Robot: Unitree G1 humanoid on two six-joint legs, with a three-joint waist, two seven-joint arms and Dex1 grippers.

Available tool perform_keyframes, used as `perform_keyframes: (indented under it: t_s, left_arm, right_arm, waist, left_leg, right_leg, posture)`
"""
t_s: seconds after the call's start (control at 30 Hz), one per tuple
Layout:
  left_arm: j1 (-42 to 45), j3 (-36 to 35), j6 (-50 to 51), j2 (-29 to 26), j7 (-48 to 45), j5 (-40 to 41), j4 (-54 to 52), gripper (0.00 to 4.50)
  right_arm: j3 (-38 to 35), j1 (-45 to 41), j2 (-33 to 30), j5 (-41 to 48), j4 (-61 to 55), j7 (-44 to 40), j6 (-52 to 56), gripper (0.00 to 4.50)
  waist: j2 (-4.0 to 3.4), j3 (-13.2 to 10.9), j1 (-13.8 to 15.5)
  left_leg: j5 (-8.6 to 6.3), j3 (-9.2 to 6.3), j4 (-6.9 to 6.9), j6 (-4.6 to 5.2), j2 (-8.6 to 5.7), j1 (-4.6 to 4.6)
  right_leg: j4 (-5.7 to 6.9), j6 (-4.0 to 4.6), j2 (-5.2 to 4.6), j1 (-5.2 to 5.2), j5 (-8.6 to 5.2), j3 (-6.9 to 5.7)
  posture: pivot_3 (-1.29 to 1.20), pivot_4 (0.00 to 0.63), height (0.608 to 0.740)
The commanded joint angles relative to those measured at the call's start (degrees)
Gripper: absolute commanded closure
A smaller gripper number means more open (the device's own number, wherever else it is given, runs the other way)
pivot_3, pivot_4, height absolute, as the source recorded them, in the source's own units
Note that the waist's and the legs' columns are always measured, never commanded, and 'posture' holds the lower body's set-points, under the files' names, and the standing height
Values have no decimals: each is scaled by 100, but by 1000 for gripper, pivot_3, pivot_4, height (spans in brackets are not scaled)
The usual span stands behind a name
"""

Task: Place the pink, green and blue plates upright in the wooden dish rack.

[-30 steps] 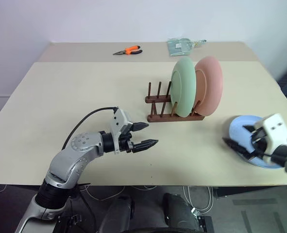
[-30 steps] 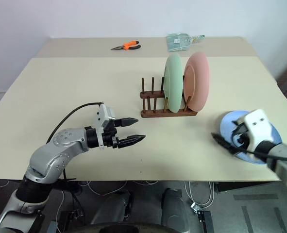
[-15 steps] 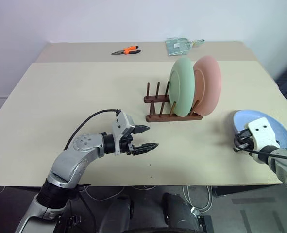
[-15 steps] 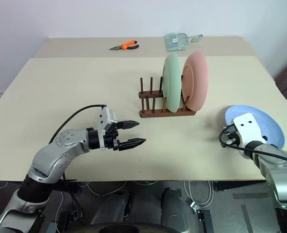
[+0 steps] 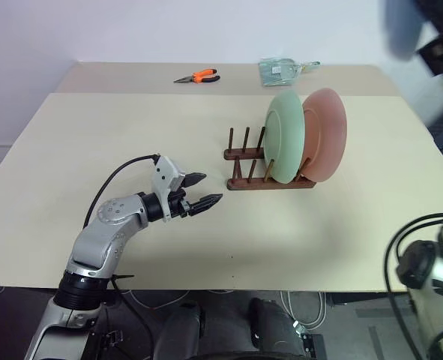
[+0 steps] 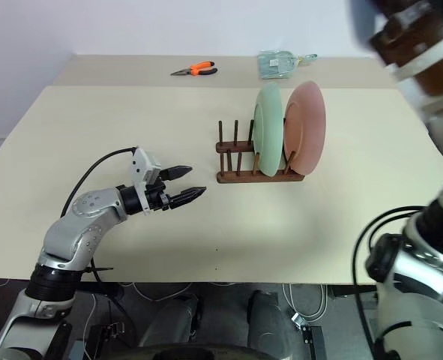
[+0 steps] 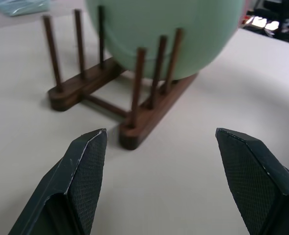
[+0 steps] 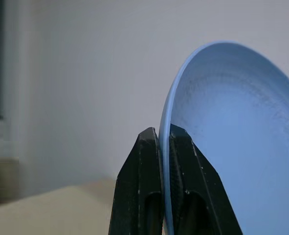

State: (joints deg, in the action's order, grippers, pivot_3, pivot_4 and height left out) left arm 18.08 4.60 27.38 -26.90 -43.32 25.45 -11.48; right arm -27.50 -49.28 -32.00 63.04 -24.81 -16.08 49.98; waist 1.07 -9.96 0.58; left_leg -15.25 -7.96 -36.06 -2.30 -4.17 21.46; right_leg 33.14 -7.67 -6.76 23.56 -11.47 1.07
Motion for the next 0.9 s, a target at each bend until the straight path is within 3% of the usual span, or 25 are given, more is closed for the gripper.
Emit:
perform_keyframes:
  t_s: [0.03,0.13,0.33,0.9]
  left_arm:
    - [-71,-196,-178,19,60,-3,-191,850]
    - [-170,-252,-192,20,124,-12,-254,850]
    - [-321,-318,-155,-9,209,25,-447,850]
    - [-305,-326,29,-29,217,96,-619,850]
  right_arm:
    - [507,-455,872,1187,-41,804,-112,4448]
    - [902,-451,1754,1545,236,1669,-247,4448]
    - [1226,24,2505,1909,668,2680,-430,4448]
    - [1597,606,2698,1797,1271,3574,-563,4448]
  waist:
    - [-18,-11,-18]
    - [-20,-8,-85]
    - [-20,-6,-125]
    - [-31,-11,-157]
  left_leg:
    - [0,3,-1,1,0,3]
    - [1,5,0,0,0,-7]
    - [6,0,2,-8,-3,-5]
    - [6,12,6,-8,1,-5]
  right_leg:
    - [-1,0,-5,6,0,9]
    - [14,3,4,13,2,16]
    - [24,1,12,13,4,2]
    - [35,1,21,27,5,8]
  posture:
    - [0,150,740]
    - [0,150,740]
    - [0,150,740]
    - [0,150,740]
